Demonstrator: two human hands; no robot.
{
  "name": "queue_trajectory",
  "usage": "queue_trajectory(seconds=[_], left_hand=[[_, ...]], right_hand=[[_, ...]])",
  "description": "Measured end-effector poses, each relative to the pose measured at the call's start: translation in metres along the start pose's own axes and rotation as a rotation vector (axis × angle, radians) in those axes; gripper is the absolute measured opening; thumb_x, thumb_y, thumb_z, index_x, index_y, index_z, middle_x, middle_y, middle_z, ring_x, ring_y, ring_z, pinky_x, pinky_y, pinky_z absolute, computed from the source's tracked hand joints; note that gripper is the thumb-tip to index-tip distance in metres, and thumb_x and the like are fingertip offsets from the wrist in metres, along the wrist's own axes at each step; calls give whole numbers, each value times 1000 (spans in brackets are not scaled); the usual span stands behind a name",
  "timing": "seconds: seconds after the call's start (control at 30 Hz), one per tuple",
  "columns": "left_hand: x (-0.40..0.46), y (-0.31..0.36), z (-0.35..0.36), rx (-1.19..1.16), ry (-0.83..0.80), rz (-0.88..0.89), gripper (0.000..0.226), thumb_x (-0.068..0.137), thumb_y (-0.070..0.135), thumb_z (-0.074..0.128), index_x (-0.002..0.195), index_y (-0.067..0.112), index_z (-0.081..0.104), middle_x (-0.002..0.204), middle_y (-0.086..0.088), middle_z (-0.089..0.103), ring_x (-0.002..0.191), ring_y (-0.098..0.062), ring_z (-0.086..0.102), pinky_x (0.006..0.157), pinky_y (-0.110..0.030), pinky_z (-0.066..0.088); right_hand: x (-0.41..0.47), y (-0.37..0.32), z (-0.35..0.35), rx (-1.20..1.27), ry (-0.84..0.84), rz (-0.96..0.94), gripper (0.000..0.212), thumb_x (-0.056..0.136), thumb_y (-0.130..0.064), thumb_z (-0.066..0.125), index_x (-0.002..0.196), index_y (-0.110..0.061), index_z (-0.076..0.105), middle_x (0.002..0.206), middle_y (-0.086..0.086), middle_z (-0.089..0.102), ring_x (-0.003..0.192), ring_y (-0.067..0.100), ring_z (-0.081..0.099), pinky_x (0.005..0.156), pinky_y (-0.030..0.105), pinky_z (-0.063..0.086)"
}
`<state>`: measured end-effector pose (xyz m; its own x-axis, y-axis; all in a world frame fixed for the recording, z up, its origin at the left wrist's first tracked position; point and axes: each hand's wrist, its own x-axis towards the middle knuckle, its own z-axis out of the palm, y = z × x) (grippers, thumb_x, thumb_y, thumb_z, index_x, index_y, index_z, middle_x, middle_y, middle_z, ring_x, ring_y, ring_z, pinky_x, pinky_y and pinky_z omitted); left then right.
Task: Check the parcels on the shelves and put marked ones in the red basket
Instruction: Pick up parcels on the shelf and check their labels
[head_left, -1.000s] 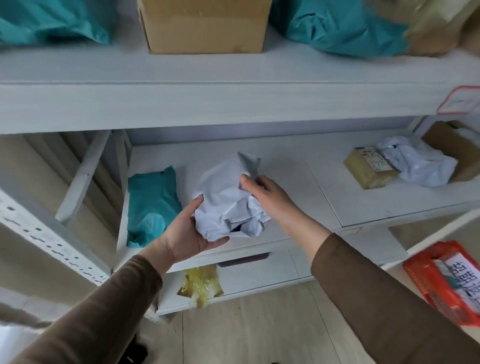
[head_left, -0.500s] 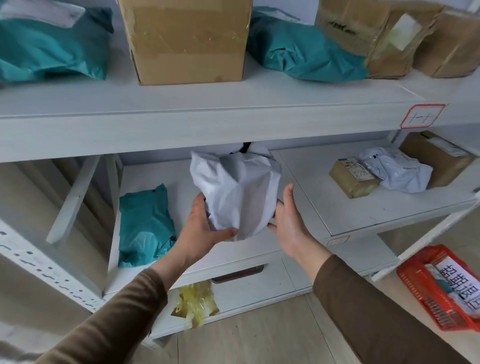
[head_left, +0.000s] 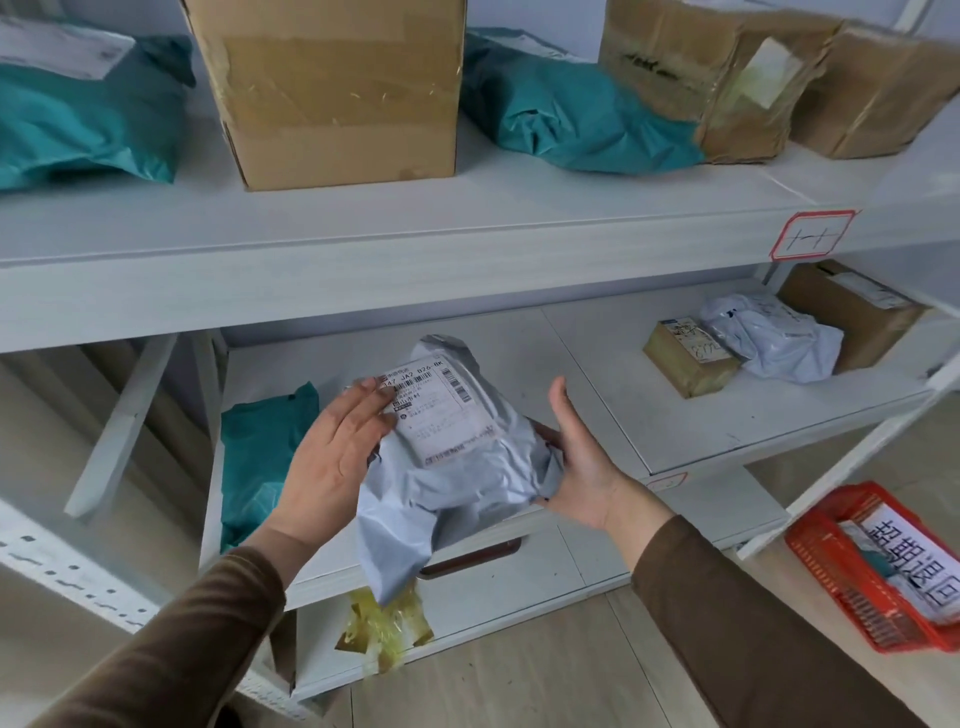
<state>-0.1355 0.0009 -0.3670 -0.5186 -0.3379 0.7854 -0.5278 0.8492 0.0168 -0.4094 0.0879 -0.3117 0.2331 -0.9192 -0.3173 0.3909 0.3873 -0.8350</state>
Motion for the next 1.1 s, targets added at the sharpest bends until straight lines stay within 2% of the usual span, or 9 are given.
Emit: queue_trajectory(seconds=[0.1, 0.2, 0.3, 0.4, 0.53, 0.67, 0.83, 0.97, 1.1], left_hand=[[-1, -5, 0, 51, -4, 91, 37, 96, 1, 56, 131, 3, 48, 136, -22, 60, 134, -36, 48, 109, -52, 47], [-12, -10, 6, 3, -61, 40, 62, 87, -2, 77, 139, 5, 44, 151, -17, 45, 144, -35, 41, 113, -56, 43], [-26, -6, 8, 20, -228, -114, 91, 75, 12, 90, 150, 9, 37, 164, -18, 31, 157, -30, 24, 121, -56, 34], [-33, 9, 8, -183, -301, -531, 88, 92, 8, 73, 161, 23, 20, 171, -6, 21, 155, -26, 28, 121, -50, 33], [-25, 31, 5, -840, -290, -1075, 41, 110, 35, 42, 151, 35, 37, 150, 8, 50, 140, -19, 50, 114, -36, 41], [-20, 48, 9, -1228, -414, -1291, 70, 92, 72, 54, 150, 35, 42, 140, 10, 65, 130, -13, 60, 116, -39, 41], [-14, 41, 34, -1359, -262, -1475, 66, 81, 42, 80, 140, 28, 53, 126, -3, 74, 115, -26, 71, 98, -47, 57], [-12, 24, 59, -1412, -128, -1634, 57, 88, 24, 79, 138, 11, 56, 123, -11, 75, 107, -30, 73, 90, -44, 60], [-3, 12, 82, -1323, -116, -1694, 59, 89, 24, 80, 137, 11, 48, 128, -13, 68, 114, -33, 69, 99, -50, 58]], right_hand=[[0, 2, -5, -241, -72, 35, 90, 74, -75, 67, 146, -22, 54, 143, 7, 64, 134, 28, 59, 116, 50, 42], [4, 6, 3, -450, -8, -7, 85, 66, -44, 90, 140, -30, 50, 130, -3, 71, 118, 20, 69, 105, 41, 53], [10, 11, 10, -558, 102, -163, 75, 76, -26, 87, 137, -31, 45, 132, -4, 67, 118, 18, 68, 99, 37, 57], [18, 19, 7, -690, 195, -277, 92, 66, -40, 91, 141, -37, 38, 145, -6, 50, 130, 14, 55, 105, 38, 52], [24, 28, -5, -601, 237, -263, 87, 68, -35, 90, 139, -30, 40, 140, -1, 56, 123, 18, 62, 100, 40, 56], [32, 36, -15, -336, 276, -207, 46, 88, -9, 75, 127, -20, 54, 119, 3, 74, 104, 23, 73, 83, 38, 59], [56, 41, -16, -289, 291, -144, 30, 96, -20, 68, 125, -22, 62, 120, 4, 75, 106, 23, 71, 87, 37, 53], [79, 43, -18, -322, 341, -15, 52, 96, -39, 67, 144, -31, 50, 128, -3, 69, 105, 18, 66, 82, 38, 55], [101, 47, -29, -238, 530, 57, 74, 92, -44, 71, 154, -34, 31, 134, 5, 55, 116, 24, 56, 103, 51, 48]])
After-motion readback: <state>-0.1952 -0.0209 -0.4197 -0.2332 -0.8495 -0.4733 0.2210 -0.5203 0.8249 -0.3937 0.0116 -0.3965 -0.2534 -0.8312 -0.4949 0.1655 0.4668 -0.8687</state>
